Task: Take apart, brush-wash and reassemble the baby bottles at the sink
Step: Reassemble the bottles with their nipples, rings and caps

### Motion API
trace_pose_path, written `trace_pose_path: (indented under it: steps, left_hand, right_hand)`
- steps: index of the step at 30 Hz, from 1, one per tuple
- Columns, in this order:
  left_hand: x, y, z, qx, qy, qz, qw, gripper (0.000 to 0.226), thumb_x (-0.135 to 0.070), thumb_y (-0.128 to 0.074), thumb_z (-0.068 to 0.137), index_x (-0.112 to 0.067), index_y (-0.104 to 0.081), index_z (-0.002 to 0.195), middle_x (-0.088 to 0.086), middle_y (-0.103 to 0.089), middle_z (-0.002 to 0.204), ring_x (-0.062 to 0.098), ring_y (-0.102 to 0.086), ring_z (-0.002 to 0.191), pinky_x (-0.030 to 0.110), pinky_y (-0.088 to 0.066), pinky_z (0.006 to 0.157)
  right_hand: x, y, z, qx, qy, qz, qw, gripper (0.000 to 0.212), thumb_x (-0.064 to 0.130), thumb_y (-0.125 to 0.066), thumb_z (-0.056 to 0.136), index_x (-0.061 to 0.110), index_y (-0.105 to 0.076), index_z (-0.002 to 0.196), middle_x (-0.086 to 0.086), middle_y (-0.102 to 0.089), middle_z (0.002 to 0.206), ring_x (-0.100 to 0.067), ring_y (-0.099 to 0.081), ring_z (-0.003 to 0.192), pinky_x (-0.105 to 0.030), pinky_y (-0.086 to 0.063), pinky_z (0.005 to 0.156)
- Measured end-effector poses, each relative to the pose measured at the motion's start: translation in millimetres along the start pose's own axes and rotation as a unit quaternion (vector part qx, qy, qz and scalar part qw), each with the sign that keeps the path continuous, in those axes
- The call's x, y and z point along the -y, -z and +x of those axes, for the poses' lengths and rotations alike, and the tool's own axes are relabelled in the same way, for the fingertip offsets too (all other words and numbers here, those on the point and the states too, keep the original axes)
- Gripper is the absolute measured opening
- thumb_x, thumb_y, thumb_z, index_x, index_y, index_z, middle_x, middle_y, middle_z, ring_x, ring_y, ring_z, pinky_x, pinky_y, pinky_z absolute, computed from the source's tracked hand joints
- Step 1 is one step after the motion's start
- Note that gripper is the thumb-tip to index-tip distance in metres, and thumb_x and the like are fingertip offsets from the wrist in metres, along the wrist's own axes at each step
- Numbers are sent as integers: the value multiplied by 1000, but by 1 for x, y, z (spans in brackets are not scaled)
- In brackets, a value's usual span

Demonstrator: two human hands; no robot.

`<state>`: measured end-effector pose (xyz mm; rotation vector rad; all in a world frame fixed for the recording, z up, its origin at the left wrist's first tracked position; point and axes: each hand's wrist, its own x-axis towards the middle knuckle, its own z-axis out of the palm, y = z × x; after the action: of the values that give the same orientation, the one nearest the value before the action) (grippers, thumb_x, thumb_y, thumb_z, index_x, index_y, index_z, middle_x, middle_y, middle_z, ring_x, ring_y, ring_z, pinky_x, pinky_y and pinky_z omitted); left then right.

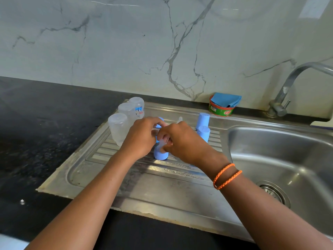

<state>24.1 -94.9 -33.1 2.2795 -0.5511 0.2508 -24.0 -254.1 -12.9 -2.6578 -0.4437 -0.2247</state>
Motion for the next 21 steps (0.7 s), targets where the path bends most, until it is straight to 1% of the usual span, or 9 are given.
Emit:
trace_pose_path:
  steps: [2,4,6,8,11,13,15,18,21]
  left_hand:
    - [0,0,-1,9,-1,28,1000,44,4,-61,91,-33,-76,108,-1,-74,115,17,-68,108,35,-56,88]
    - [-1,1,-2,21,8,55,998,38,-2,-63,92,-33,-76,107,0,-73,107,21,-67,96,31,-51,77]
    - [-2,2,-4,43,8,81,996,28,-6,-63,91,-31,-75,97,1,-71,93,23,-65,83,28,-45,65]
    - [-2,2,-5,60,3,111,992,23,-7,-61,91,-27,-71,92,1,-69,85,25,-63,78,27,-43,60]
    - [2,0,-3,59,12,131,989,35,-6,-62,93,-30,-74,114,-1,-70,105,22,-65,90,30,-48,71]
    - [5,-2,-2,56,14,138,989,41,-7,-65,94,-34,-73,123,-1,-69,123,21,-65,102,31,-50,79]
    - [5,-4,-2,54,-1,147,988,43,-7,-68,94,-34,-71,127,-1,-66,134,21,-64,111,30,-48,82]
    - [6,-5,-1,43,-8,158,987,45,-7,-69,94,-31,-70,132,2,-65,136,23,-64,112,29,-46,82]
    - [4,-5,1,9,-10,137,991,44,-7,-67,95,-28,-70,133,2,-68,132,22,-64,110,28,-47,82]
  right_hand:
    - [-1,-3,-1,-5,11,-18,1000,14,9,-77,88,18,-77,99,-6,-72,95,-23,-64,89,-41,-58,81]
    - [-3,-7,-2,-12,3,-20,1000,16,7,-74,88,19,-75,98,-7,-70,95,-24,-66,85,-44,-58,81]
    - [-2,-6,-1,-5,-2,-6,1000,17,9,-77,87,20,-76,100,-6,-71,95,-22,-66,84,-42,-58,81]
    - [-4,3,0,12,-13,6,1000,21,12,-81,87,19,-78,106,-3,-74,95,-18,-67,86,-35,-56,82]
    - [-14,25,2,-38,-52,16,998,19,10,-71,90,20,-78,105,-1,-76,95,-18,-69,89,-35,-57,83]
    - [-23,36,2,-87,-102,-56,989,21,14,-68,93,28,-76,107,-3,-73,104,-24,-66,99,-39,-57,84]
    - [-28,39,4,-81,-145,-147,975,23,23,-73,94,32,-74,115,-4,-70,111,-27,-59,113,-42,-52,92]
    - [-27,29,8,-18,-146,-203,968,25,32,-74,94,32,-71,119,1,-71,113,-26,-53,123,-48,-37,106]
    - [-28,17,13,-27,-137,-242,960,17,28,-73,95,32,-70,111,3,-70,107,-24,-54,119,-51,-29,107]
